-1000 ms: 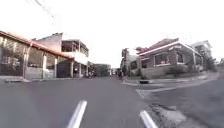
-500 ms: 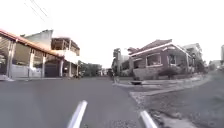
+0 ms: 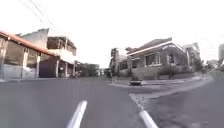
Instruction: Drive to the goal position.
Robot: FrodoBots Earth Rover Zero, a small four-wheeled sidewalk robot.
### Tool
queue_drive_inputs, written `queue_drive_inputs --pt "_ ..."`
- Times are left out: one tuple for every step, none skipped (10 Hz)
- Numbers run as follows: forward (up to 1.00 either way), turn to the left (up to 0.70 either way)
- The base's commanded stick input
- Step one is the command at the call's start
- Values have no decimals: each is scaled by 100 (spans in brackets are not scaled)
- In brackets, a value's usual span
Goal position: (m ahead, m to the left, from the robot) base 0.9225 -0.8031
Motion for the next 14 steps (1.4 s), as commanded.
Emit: queue_drive_inputs --pt "85 0" --pt "85 0" --pt "85 0" --pt "85 0" --pt "85 0" --pt "85 0" --pt "85 0" --pt "85 0" --pt "85 -25" --pt "85 -34" --pt "85 -34" --pt "85 -34" --pt "85 -34" --pt "85 -34"
